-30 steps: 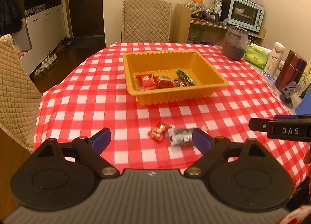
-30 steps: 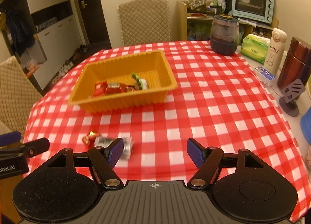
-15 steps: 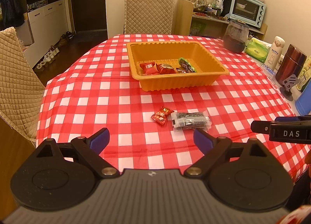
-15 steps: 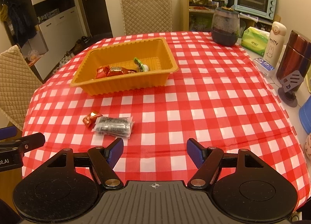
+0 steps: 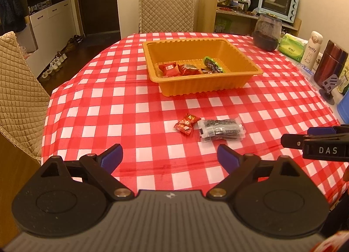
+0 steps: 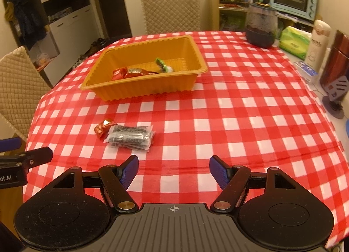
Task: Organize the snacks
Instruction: 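Move both grippers back from the tray to the snack pile, then lower the right gripper onto the clear packet of dark snacks and close it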
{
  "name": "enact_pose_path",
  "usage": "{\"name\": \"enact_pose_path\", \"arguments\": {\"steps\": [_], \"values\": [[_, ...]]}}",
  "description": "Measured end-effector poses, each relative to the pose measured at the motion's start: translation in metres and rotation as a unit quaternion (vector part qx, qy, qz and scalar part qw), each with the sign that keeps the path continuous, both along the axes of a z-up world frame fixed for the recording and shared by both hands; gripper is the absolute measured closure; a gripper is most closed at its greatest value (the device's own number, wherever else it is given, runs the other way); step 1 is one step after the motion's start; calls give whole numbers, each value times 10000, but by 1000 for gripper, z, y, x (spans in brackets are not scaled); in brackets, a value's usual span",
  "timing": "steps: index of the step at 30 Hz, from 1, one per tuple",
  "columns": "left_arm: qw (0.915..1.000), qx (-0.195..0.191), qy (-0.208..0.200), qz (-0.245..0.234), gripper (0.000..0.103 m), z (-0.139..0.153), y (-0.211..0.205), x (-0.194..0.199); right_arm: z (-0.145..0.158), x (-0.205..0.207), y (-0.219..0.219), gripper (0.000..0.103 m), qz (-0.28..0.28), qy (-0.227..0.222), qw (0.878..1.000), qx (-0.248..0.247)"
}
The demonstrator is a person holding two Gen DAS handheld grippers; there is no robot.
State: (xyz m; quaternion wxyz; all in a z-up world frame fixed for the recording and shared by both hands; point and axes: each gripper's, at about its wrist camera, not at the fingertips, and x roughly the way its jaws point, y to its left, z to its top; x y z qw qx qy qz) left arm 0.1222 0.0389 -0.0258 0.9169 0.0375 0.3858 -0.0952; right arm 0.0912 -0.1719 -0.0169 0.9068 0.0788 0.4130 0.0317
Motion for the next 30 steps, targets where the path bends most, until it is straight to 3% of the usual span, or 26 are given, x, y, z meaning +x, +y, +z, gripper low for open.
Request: {"name": "enact_pose_path", "arguments": {"steps": [12, 19, 30], "values": [[9999, 45, 142, -27, 11, -22, 12, 29, -31, 41, 31, 31, 1325, -147, 9905, -324], [9994, 127, 248, -182, 11, -33, 11, 48, -48, 66, 48, 31, 2525, -236, 9636, -848], [9987, 202, 385, -273, 11, -45, 7, 65, -66, 95, 66, 31, 3562, -159, 9232, -1435]]}}
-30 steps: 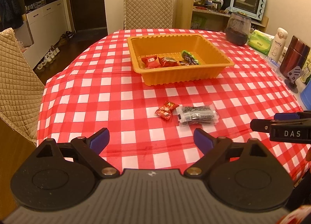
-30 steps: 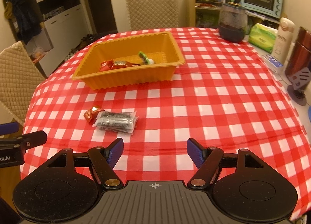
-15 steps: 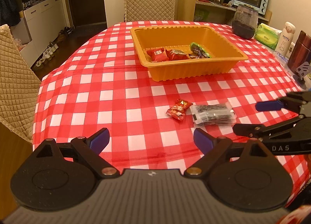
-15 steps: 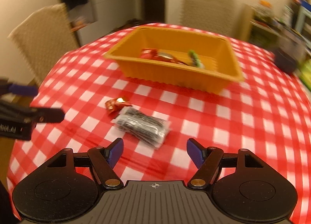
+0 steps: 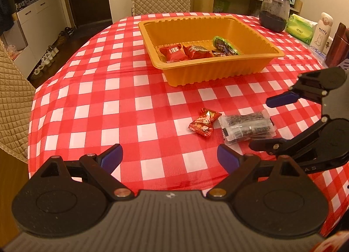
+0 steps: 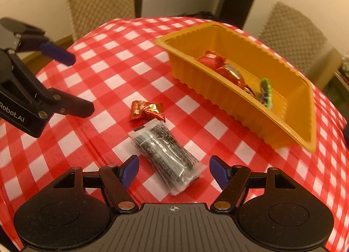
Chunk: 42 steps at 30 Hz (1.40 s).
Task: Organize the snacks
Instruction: 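Lower the right gripper onto the clear packet of dark snacks and close it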
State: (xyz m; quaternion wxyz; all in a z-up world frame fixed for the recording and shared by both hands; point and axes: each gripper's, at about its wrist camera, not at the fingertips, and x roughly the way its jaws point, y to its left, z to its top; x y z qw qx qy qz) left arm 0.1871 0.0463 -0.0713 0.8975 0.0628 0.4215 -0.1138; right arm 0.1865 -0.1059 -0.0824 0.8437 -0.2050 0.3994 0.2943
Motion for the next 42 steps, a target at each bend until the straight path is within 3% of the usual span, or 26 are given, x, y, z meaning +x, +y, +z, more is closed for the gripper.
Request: {"name": "enact_pose_path", "arguments": {"steps": [5, 10, 16, 20, 27, 33, 42], "values": [[10000, 5, 28, -25, 11, -3, -2, 2, -7, 11, 7, 32, 260, 67, 9995, -171], [10000, -19, 47, -15, 11, -4, -2, 2, -11, 20, 5, 32, 175, 312, 9993, 123], [10000, -77, 52, 9, 11, -4, -2, 1, -8, 13, -1, 55, -106, 385, 9985, 362], [9999, -105, 49, 9, 11, -3, -3, -2, -5, 1, -8, 60, -643, 430, 9960, 453], [9999, -150, 71, -43, 11, -4, -8, -5, -3, -20, -37, 60, -1888, 496, 9776, 791], [9996, -230, 81, -141, 11, -5, -10, -5, 0, -33, -46, 50, -1429, 453, 9854, 805], [9992, -229, 82, -324, 12, -10, -16, 1, -11, -24, -49, 49, -810, 566, 9916, 832]]}}
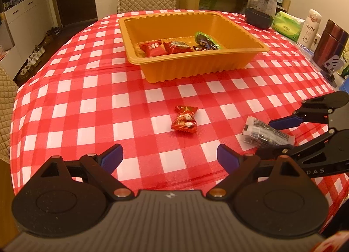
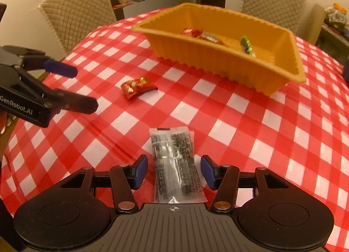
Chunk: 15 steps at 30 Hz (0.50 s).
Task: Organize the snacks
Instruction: 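Lower the right gripper onto the clear packet of dark snacks and close it, then grasp the red-gold wrapped candy with the left gripper while the right gripper holds the packet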
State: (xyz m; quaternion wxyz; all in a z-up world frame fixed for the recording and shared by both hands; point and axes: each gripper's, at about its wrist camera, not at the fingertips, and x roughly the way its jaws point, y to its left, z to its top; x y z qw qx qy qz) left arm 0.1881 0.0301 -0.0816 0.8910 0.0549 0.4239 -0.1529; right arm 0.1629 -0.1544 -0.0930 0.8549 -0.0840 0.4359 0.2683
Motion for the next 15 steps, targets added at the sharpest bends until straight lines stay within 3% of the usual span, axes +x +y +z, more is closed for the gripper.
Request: {"name": "enact_pose_path", "arguments": {"steps": [4, 8, 15], "values": [[10000, -15, 5, -21, 13, -3, -3, 6, 0, -5, 2, 49, -17, -32, 10000, 0], [9999, 21, -63, -141, 16, -6, -9, 12, 0, -8, 2, 64, -163, -76, 9998, -50], [9987, 120, -265, -424, 22, -14, -26, 26, 0, -14, -8, 65, -728, -75, 9973, 60]]}}
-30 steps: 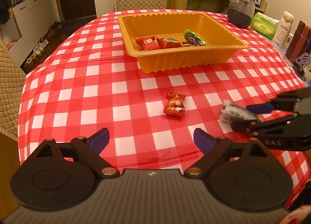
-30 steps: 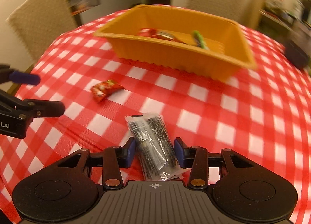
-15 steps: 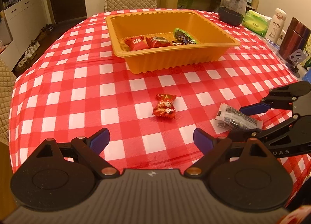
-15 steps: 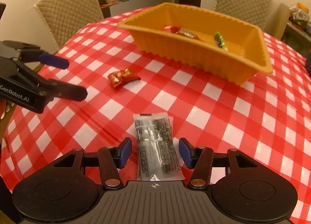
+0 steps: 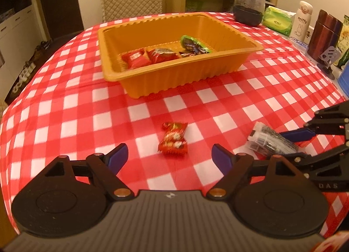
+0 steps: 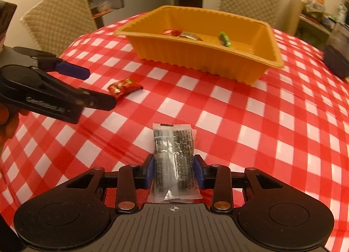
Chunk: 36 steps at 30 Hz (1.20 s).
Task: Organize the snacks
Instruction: 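Grasp the red-gold wrapped candy with the left gripper while the right gripper holds the packet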
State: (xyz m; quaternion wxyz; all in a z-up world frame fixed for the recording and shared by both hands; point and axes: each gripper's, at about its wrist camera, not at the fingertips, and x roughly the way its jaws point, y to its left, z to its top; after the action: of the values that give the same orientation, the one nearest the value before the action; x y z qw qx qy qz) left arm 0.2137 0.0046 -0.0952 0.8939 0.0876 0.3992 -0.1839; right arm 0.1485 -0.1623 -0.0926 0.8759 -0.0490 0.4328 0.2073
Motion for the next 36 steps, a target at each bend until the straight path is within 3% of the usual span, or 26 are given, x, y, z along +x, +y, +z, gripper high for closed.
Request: {"name": "enact_pose_path", "arguments": {"steps": [5, 12, 17, 20, 36], "values": [[9998, 44, -87, -150, 32, -6, -11, 11, -1, -4, 0, 65, -233, -101, 9997, 29], [9996, 161, -141, -164, 57, -13, -18, 22, -1, -6, -1, 65, -329, -177, 9993, 94], [9997, 160, -86, -139, 64, -16, -17, 25, -1, -6, -2, 65, -372, -191, 9990, 145], [9997, 177, -64, -182, 75, -17, -18, 23, -1, -6, -1, 65, -406, -212, 9989, 140], [10000, 95, -16, -2, 79, -7, -17, -1, -1, -6, -3, 59, -528, -221, 9981, 220]]}}
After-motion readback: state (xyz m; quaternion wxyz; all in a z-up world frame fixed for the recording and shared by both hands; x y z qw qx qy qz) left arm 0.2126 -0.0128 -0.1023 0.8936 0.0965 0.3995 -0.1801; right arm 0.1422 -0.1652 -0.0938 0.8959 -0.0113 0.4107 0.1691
